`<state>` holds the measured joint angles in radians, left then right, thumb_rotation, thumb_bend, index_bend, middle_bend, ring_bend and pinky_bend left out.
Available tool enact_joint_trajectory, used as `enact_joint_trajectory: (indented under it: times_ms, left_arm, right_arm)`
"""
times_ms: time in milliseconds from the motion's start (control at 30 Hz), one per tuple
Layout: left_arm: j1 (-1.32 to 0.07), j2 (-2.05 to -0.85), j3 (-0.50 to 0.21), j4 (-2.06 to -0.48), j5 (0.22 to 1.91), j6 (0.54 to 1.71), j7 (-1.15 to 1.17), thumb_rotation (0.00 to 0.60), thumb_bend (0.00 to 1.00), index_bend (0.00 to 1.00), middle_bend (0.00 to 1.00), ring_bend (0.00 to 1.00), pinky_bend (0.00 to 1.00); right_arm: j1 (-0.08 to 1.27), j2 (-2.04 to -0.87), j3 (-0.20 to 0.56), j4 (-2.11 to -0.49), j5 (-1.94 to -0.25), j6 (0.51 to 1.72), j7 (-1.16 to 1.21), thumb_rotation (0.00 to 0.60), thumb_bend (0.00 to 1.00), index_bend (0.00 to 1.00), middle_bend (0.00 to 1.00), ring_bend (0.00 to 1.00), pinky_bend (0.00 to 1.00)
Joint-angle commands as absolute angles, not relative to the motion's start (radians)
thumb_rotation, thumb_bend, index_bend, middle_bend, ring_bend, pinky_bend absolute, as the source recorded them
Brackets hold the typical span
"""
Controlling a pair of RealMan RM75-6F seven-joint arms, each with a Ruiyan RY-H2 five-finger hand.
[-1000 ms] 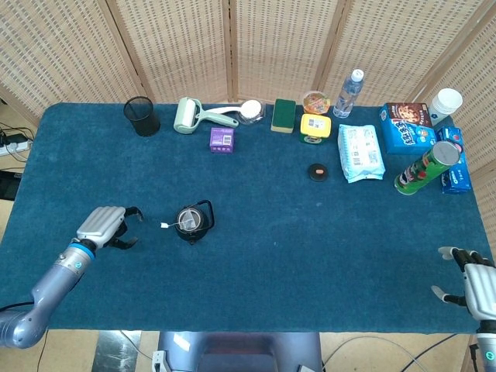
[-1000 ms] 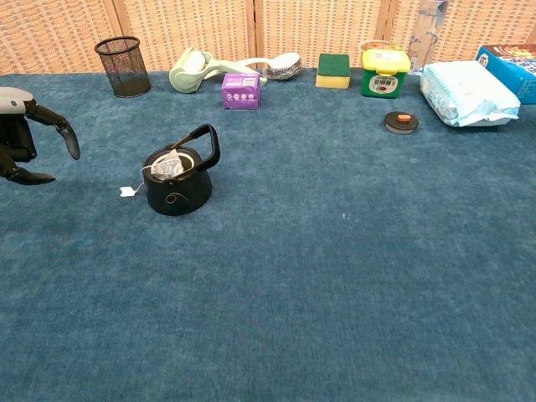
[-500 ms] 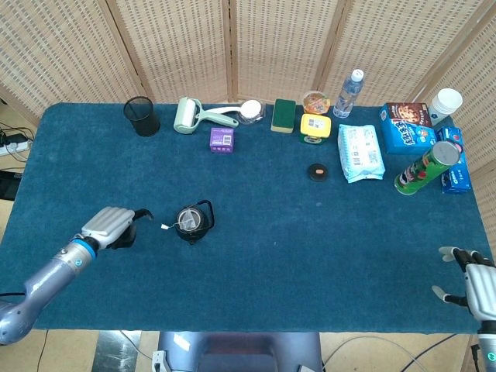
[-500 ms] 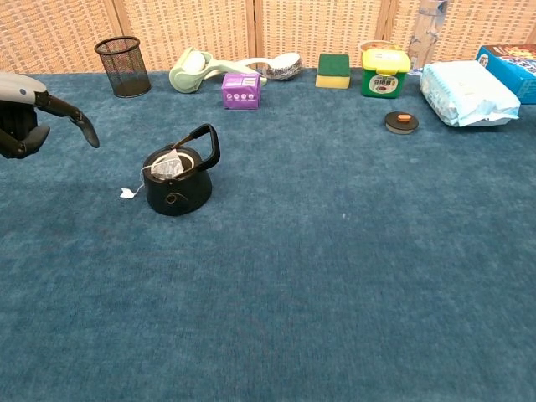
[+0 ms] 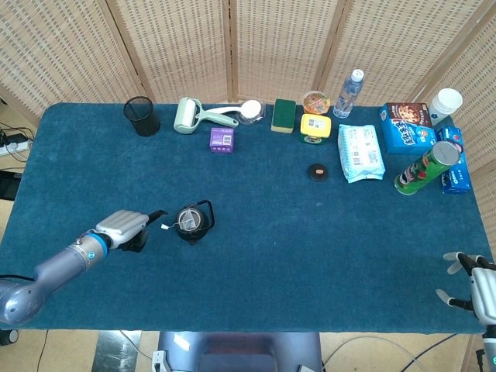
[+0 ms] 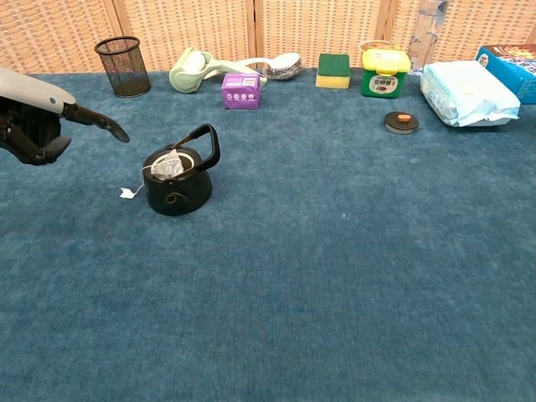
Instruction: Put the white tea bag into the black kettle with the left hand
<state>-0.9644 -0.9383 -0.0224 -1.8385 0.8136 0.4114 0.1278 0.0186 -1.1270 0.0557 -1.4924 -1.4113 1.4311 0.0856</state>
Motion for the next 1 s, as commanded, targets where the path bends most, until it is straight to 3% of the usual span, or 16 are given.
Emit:
enact_joint_trajectory:
  times_ms: [33,1000]
  left_arm:
    - [-1.006,-0.966,-0.002,-1.806,0.780,0.382,0.117,0.600,1.00,0.00,1.00,1.00,0.95]
    - [-1.159,-1.113,0.082,-1.723,0.707,0.384,0.063,0.600,1.00,0.00,1.00,1.00,0.95]
  right_arm:
    - [0.015,-1.125,0.056,-1.489,-1.409,1.432,0.091,0.600,0.10,0.35,0.49,0.33,0.40]
    - [-0.016,-1.140,0.059,-1.437,-1.395,1.447,0.148,0.600,0.10,0.35,0.50,0.34,0.40]
